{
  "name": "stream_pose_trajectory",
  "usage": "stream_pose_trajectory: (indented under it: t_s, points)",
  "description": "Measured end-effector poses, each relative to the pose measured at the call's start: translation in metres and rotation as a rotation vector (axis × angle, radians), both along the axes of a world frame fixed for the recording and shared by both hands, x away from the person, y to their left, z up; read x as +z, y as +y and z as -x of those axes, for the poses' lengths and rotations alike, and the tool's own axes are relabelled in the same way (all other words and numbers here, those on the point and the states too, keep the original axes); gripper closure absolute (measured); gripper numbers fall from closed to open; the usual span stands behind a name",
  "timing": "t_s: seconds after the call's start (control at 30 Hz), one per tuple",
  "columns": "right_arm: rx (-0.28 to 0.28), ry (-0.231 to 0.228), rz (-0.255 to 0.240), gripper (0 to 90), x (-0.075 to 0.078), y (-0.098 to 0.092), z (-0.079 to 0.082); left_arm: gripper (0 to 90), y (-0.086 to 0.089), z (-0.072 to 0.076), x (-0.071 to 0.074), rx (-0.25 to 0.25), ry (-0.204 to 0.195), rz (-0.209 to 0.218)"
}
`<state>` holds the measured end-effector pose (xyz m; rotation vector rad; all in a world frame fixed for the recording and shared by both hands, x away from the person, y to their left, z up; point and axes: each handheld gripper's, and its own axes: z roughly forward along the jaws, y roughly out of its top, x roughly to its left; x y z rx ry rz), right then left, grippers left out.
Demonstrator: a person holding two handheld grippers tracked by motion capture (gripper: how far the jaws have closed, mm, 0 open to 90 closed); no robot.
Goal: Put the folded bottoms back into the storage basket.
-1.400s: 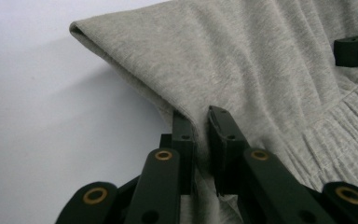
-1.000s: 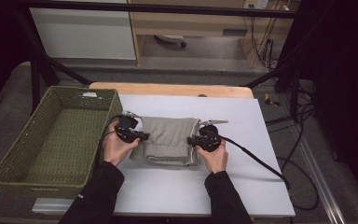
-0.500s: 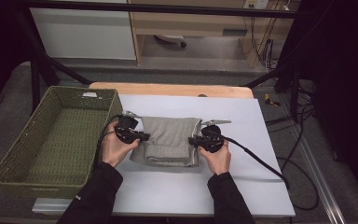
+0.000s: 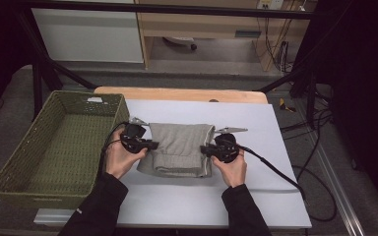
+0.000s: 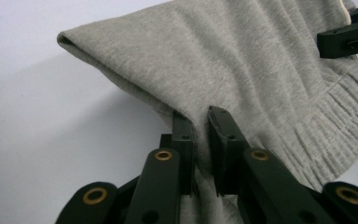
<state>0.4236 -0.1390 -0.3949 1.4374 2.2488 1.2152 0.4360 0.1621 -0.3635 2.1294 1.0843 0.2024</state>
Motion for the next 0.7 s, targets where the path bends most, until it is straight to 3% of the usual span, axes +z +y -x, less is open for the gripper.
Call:
stream_pose_trajectory:
  t_s: [0.7]
  points:
    - [0.023, -0.029, -0.03, 73.6, 0.014, -0.006, 0.018, 81.2, 0.0, 0.019, 0.016, -0.038, -0.038, -0.001]
